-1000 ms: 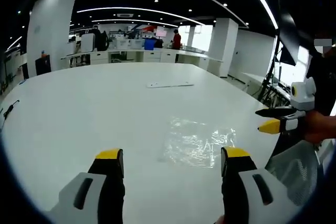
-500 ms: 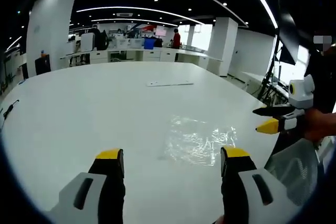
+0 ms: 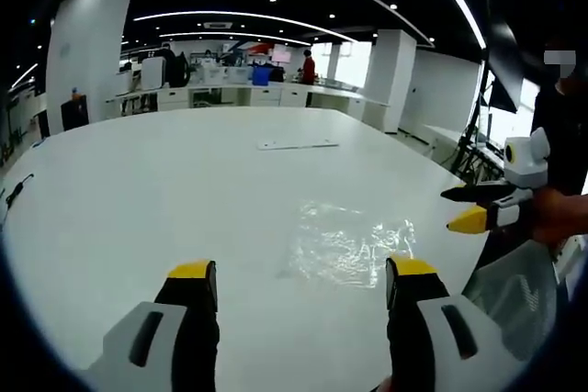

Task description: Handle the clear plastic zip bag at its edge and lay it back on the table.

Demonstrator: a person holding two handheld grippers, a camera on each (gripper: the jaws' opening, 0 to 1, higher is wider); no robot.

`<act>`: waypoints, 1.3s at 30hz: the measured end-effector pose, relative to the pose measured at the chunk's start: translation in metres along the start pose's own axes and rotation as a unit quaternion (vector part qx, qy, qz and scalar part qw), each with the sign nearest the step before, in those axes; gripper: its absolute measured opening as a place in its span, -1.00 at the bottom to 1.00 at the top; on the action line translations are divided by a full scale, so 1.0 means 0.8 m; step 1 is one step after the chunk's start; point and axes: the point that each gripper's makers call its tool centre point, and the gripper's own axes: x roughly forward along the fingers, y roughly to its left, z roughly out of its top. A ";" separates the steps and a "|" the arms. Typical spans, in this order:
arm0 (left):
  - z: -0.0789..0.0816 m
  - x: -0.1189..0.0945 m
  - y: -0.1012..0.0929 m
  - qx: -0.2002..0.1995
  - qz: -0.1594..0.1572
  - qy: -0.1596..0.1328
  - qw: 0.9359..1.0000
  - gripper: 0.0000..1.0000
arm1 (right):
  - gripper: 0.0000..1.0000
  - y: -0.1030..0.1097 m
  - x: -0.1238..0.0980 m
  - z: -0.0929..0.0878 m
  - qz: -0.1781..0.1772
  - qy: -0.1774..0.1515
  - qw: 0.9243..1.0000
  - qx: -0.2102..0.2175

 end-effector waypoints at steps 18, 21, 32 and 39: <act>-0.015 -0.005 0.004 0.012 0.006 0.013 1.000 0.48 | 0.70 0.015 0.020 0.010 0.017 0.006 1.000 -0.003; -0.018 -0.004 0.004 0.013 0.005 0.015 1.000 0.48 | 0.69 0.017 0.025 0.012 0.020 0.006 1.000 -0.004; -0.024 -0.007 0.003 0.020 0.006 0.019 1.000 0.48 | 0.66 0.050 0.067 0.026 0.056 0.021 0.998 -0.024; -0.028 -0.013 0.004 0.019 0.007 0.019 1.000 0.48 | 0.64 0.074 0.098 0.030 0.081 0.032 0.996 -0.029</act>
